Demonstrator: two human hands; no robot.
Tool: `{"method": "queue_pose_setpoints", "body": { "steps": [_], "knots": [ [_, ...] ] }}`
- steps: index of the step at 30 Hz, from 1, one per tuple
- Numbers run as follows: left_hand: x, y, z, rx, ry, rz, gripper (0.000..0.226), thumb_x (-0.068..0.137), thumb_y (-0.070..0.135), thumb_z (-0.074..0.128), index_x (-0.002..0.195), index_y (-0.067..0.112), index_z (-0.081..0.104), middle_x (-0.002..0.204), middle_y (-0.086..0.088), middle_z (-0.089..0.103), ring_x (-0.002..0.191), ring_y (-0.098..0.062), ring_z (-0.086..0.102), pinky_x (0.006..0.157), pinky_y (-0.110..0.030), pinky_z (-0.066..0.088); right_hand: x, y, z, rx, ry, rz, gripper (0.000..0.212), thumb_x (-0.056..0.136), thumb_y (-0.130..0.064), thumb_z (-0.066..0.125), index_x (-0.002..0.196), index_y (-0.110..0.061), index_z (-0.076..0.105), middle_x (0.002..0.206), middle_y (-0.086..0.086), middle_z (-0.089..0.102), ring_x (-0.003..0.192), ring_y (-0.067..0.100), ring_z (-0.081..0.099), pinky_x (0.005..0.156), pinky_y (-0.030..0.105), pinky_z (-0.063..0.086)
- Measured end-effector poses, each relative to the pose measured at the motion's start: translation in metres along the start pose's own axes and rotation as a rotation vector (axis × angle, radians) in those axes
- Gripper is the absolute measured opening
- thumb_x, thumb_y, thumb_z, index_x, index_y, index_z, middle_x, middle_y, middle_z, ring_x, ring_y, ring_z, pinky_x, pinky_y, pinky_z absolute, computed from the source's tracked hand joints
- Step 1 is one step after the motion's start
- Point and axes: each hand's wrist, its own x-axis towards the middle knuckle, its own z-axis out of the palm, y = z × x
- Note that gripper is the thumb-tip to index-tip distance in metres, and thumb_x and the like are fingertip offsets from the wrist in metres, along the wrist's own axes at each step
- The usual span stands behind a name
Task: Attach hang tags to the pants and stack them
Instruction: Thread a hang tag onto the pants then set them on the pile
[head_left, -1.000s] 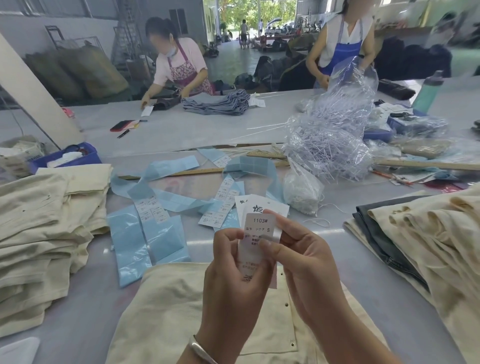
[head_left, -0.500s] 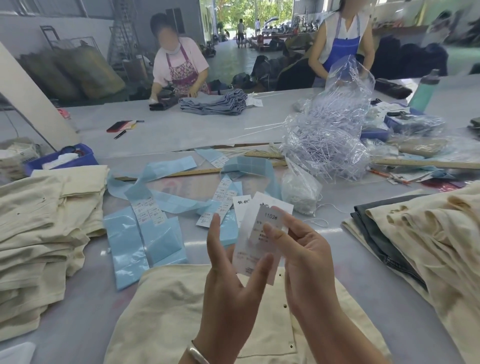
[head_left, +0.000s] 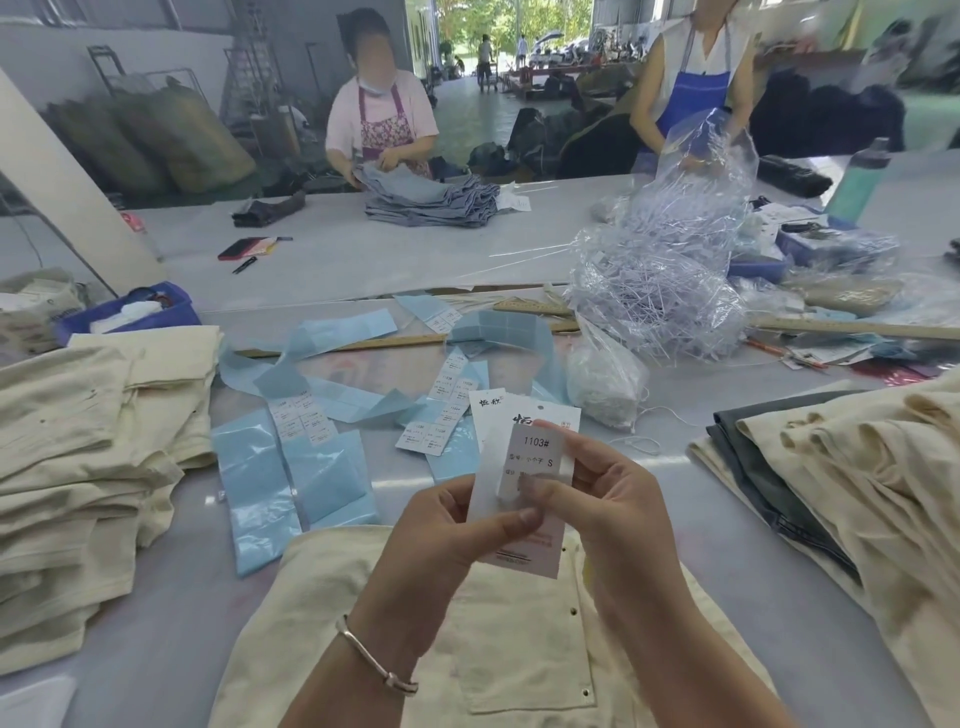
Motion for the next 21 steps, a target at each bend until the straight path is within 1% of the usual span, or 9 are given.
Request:
{"method": "queue_pose_setpoints", "body": {
  "steps": [3,5,7,9,11,14,16,18,21],
  "knots": [
    [0.0002,-0.0003,0.0014,-0.008,-0.004,0.014,0.035,0.065,0.010,0.078,0.099,0.002,0.076,0.099,-0.022,0.073,0.085,-0.024,0.069,0.072,-0.027,0.056,0.0017,-0.0027,-0.0014,0.029,-0.024,0.017,0.038,0.074,0.015,0.065,0.100,-0.010,0.075,0.090,0.016,0.074,0.078,0.023,0.069,0.065,0.029,0.056],
    [-0.0003,-0.0011,0.0007,-0.015,0.009,0.025,0.033,0.066,0.012,0.077,0.097,0.001,0.076,0.098,-0.023,0.073,0.084,-0.023,0.069,0.072,-0.026,0.056,0.0025,-0.0040,-0.0021,0.049,-0.027,0.019,0.038,0.071,0.011,0.068,0.103,-0.008,0.074,0.091,0.017,0.074,0.079,0.023,0.069,0.065,0.029,0.056],
    [-0.0011,-0.0010,-0.0005,-0.008,0.019,0.045,0.030,0.068,0.015,0.076,0.095,0.002,0.076,0.093,-0.019,0.074,0.081,-0.019,0.069,0.069,-0.023,0.054,0.0033,-0.0053,-0.0032,0.040,-0.021,0.006,0.041,0.071,0.009,0.069,0.109,-0.006,0.071,0.094,0.018,0.074,0.082,0.024,0.069,0.066,0.029,0.055],
    [-0.0014,-0.0003,-0.0012,0.008,0.024,0.072,0.028,0.070,0.015,0.075,0.093,0.001,0.077,0.090,-0.017,0.075,0.079,-0.018,0.070,0.068,-0.020,0.054,0.0041,-0.0059,-0.0048,0.033,-0.014,-0.001,0.043,0.072,0.009,0.070,0.112,-0.005,0.069,0.095,0.018,0.073,0.084,0.025,0.069,0.068,0.030,0.056],
    [-0.0016,0.0012,-0.0014,0.015,0.024,0.091,0.029,0.070,0.014,0.075,0.095,0.001,0.076,0.092,-0.018,0.075,0.079,-0.018,0.070,0.069,-0.021,0.054,0.0040,-0.0061,-0.0048,0.028,-0.018,-0.001,0.043,0.072,0.011,0.069,0.112,-0.006,0.070,0.095,0.018,0.073,0.084,0.026,0.069,0.068,0.031,0.056],
    [-0.0013,0.0039,-0.0012,0.041,0.019,0.124,0.031,0.069,0.018,0.076,0.097,0.005,0.077,0.092,-0.016,0.075,0.080,-0.018,0.070,0.067,-0.022,0.054,0.0034,-0.0061,-0.0022,0.019,-0.047,-0.015,0.044,0.071,0.014,0.070,0.109,-0.007,0.071,0.094,0.018,0.074,0.084,0.026,0.070,0.068,0.031,0.056],
    [-0.0003,0.0046,-0.0013,0.062,0.028,0.143,0.031,0.068,0.020,0.076,0.096,0.006,0.077,0.091,-0.016,0.075,0.079,-0.019,0.070,0.066,-0.023,0.054,0.0037,-0.0063,-0.0010,0.028,-0.051,-0.017,0.046,0.067,0.013,0.072,0.107,-0.009,0.072,0.094,0.017,0.074,0.083,0.024,0.070,0.067,0.028,0.056],
    [0.0006,0.0038,-0.0014,0.090,0.031,0.158,0.028,0.069,0.018,0.077,0.095,0.007,0.078,0.091,-0.016,0.075,0.081,-0.020,0.071,0.069,-0.026,0.056,0.0041,-0.0057,-0.0010,0.050,-0.048,0.001,0.049,0.063,0.012,0.074,0.106,-0.010,0.073,0.093,0.017,0.074,0.082,0.023,0.069,0.067,0.028,0.056],
    [0.0006,-0.0003,-0.0002,0.127,0.011,0.168,0.021,0.076,0.017,0.079,0.095,0.009,0.078,0.094,-0.016,0.075,0.086,-0.022,0.071,0.078,-0.034,0.058,0.0035,-0.0030,-0.0008,0.103,-0.041,0.052,0.052,0.054,-0.002,0.078,0.105,-0.012,0.073,0.092,0.019,0.073,0.080,0.026,0.068,0.070,0.034,0.057]
  ]
}}
